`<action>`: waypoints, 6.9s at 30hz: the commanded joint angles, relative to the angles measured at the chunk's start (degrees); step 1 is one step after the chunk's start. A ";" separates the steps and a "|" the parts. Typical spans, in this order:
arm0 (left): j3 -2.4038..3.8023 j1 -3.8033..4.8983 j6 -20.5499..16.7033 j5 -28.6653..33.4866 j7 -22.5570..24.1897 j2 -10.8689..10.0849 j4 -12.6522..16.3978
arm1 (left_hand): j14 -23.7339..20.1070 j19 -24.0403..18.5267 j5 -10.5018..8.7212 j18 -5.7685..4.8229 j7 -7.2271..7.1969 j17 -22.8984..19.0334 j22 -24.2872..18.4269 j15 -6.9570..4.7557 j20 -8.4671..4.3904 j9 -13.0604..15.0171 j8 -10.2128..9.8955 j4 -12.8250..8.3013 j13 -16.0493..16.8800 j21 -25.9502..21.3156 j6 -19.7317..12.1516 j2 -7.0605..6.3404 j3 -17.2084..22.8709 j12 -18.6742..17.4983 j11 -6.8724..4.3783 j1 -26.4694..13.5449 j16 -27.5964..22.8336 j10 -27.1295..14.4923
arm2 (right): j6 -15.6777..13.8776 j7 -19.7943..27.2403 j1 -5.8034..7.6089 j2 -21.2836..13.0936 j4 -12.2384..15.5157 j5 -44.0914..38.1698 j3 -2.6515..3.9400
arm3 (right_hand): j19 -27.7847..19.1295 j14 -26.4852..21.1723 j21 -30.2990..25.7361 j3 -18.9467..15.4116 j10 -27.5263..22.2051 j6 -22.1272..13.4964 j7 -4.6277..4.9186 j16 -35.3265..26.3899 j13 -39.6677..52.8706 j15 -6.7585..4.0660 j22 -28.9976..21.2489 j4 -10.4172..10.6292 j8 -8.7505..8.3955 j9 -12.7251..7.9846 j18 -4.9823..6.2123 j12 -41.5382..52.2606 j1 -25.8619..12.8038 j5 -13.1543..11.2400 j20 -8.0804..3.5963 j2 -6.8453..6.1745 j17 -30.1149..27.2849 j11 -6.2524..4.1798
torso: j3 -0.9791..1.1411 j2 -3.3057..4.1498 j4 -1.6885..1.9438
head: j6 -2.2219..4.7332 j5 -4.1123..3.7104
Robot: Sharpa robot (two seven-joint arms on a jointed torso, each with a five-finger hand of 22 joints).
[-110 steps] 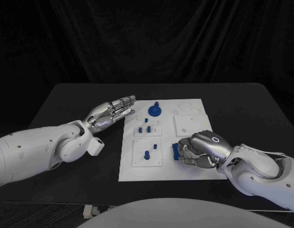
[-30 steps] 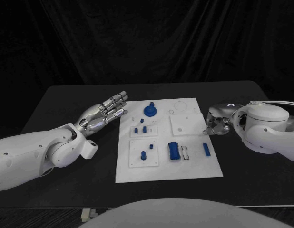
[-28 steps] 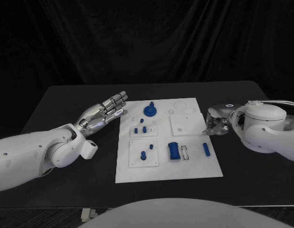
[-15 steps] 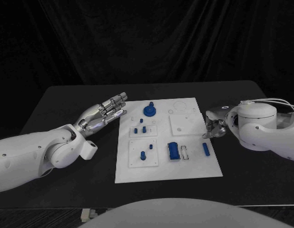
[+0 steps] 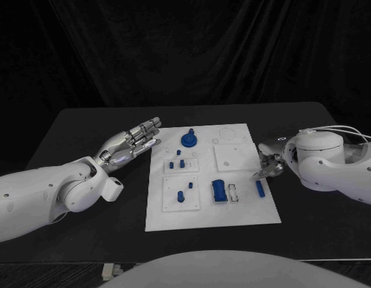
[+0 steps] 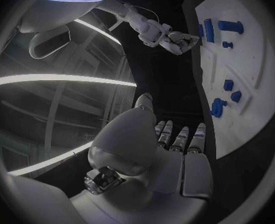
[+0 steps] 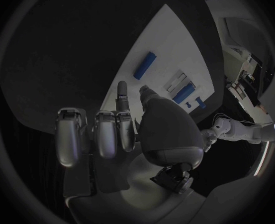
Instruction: Assemble the parts on the task board
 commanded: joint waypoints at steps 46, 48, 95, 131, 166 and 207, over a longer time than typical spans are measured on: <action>0.06 -0.05 0.62 0.17 3.05 0.64 -0.45 | 0.21 0.10 1.10 -0.78 3.06 0.06 0.23 0.61 0.22 0.24 0.42 -0.84 0.07 0.43 1.19 0.45 2.11 -0.27 0.89 2.67 0.36 0.04 | 0.30 -1.62 -3.96 0.39 -1.80 9.16 0.00 | 2.43 4.62 -8.10 3.14 5.97 -3.73 -0.48 -1.53 15.10 -0.58 11.56 -7.74 0.93 5.34 1.60 0.15 6.71 20.81 -0.32 -1.32 8.39 -0.87 | 0.00 0.04 -0.02 | 0.00 1.25; 0.06 -0.05 0.65 0.17 3.01 0.67 -0.47 | 0.21 0.10 1.10 -0.78 3.06 0.06 0.23 0.61 0.22 0.24 0.42 -0.84 0.07 0.43 1.19 0.45 2.11 -0.27 0.89 2.67 0.36 0.04 | -0.18 -1.63 -4.03 0.32 -1.83 9.71 0.00 | 2.34 4.59 -8.46 3.59 5.97 -4.13 -0.43 -1.59 15.10 -0.58 11.45 -8.32 1.21 5.79 1.67 0.15 6.96 22.00 -0.34 -1.23 8.23 -0.89 | 0.00 0.03 -0.04 | 0.00 1.17; 0.06 -0.06 1.14 0.17 2.35 1.17 -0.81 | 0.39 0.15 1.41 -1.07 4.17 0.13 0.25 0.72 0.21 0.30 0.51 -0.87 0.16 0.49 1.76 0.41 2.52 0.12 2.15 2.97 0.53 0.39 | -10.86 -1.33 -0.83 0.40 -0.04 40.15 0.01 | 1.61 4.50 -11.91 6.85 5.97 -6.39 -0.31 -1.86 15.10 -0.68 10.44 -11.80 3.62 8.67 2.30 0.15 5.97 26.87 -0.48 -1.11 7.64 -0.95 | 0.02 0.03 -0.02 | 0.00 0.70; 0.06 -0.06 1.48 0.17 2.02 0.56 -0.59 | 0.44 0.17 1.51 -1.16 4.49 0.15 0.27 0.80 0.21 0.31 0.52 -0.94 0.14 0.51 1.85 0.38 2.66 0.06 2.24 3.11 0.58 0.37 | -15.32 -1.46 -3.43 3.84 -1.94 40.31 -0.01 | 2.35 4.47 -9.80 7.12 5.97 -8.33 0.47 -1.94 15.10 -0.09 11.36 -11.31 2.92 7.83 1.82 0.15 3.27 20.40 0.01 -0.61 7.46 -0.24 | 0.01 0.03 -0.03 | 0.00 1.02; 0.06 -0.06 1.73 0.17 1.19 0.77 -0.77 | 0.53 0.22 1.85 -1.28 4.73 0.17 0.30 1.03 0.22 0.30 0.50 -1.27 0.13 0.56 1.83 0.32 2.95 0.03 2.20 3.52 0.66 0.33 | -14.42 -1.56 -3.77 3.86 -1.66 39.88 -0.01 | 2.04 4.19 -11.03 4.53 5.97 -7.50 0.37 -2.50 15.10 -0.06 11.13 -6.55 3.41 6.77 2.05 0.15 -3.27 13.36 0.15 1.45 6.07 -0.27 | 0.00 0.04 -0.04 | 0.00 1.05; 0.11 2.18 -2.70 3.01 6.31 -2.94 4.03 | 0.16 0.07 -16.29 -1.95 6.95 0.07 -0.02 -0.83 -0.14 0.88 1.29 0.57 0.27 0.60 8.82 1.37 -3.87 0.78 4.45 -9.99 0.47 1.42 | -55.29 36.71 4.29 -5.23 5.49 47.05 0.03 | -5.00 -3.64 -34.68 -20.27 -3.14 -7.19 0.08 -18.59 -2.48 -0.43 3.35 1.40 6.23 5.35 6.08 -19.55 -21.31 -2.48 0.00 6.50 -23.40 -0.99 | 0.03 -0.04 -0.12 | 0.00 0.45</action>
